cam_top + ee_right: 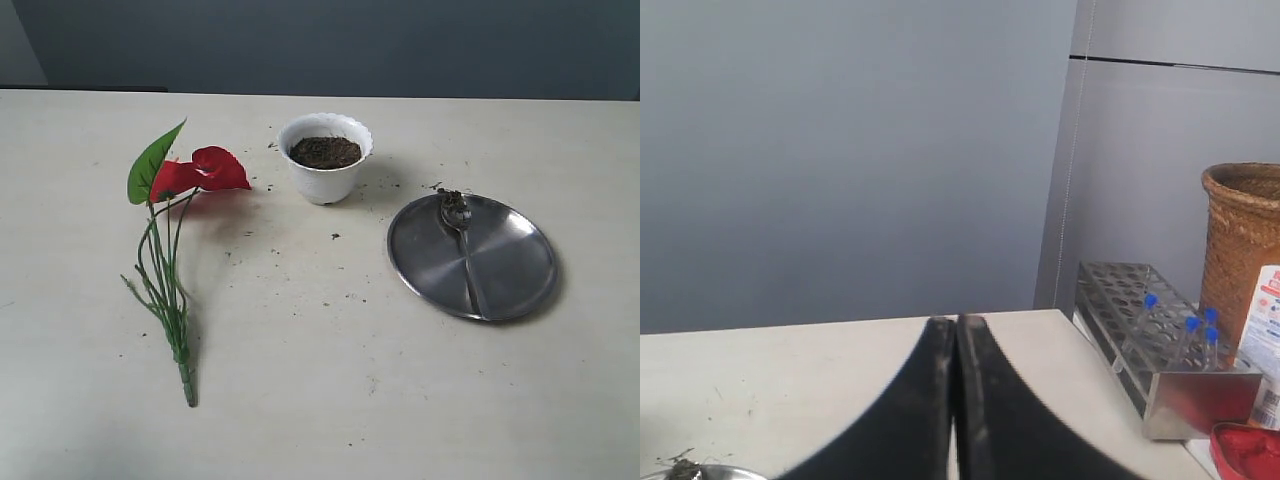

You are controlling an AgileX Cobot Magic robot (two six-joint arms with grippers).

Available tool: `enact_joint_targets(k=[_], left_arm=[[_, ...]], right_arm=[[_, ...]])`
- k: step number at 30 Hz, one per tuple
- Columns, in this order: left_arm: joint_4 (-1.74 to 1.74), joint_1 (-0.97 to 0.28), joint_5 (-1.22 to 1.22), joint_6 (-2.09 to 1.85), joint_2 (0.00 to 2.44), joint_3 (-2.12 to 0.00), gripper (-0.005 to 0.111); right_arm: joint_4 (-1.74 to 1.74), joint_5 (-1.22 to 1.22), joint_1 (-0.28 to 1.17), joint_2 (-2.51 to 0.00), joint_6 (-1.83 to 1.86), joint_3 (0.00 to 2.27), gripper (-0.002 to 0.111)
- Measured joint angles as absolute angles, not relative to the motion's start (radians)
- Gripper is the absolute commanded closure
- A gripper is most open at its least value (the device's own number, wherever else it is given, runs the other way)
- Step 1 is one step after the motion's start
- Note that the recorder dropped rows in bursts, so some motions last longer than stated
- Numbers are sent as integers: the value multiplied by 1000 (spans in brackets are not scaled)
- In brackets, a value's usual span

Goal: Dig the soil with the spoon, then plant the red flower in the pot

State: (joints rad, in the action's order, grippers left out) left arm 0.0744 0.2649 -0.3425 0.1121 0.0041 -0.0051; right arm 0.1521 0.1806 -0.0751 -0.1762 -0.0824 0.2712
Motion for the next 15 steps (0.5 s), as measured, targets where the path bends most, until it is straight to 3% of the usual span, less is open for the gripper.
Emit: enact_joint_targets(k=[15], left_arm=[[74, 265, -343, 112, 4, -5, 106]], right_arm=[[47, 181, -75, -170, -35, 236, 109]])
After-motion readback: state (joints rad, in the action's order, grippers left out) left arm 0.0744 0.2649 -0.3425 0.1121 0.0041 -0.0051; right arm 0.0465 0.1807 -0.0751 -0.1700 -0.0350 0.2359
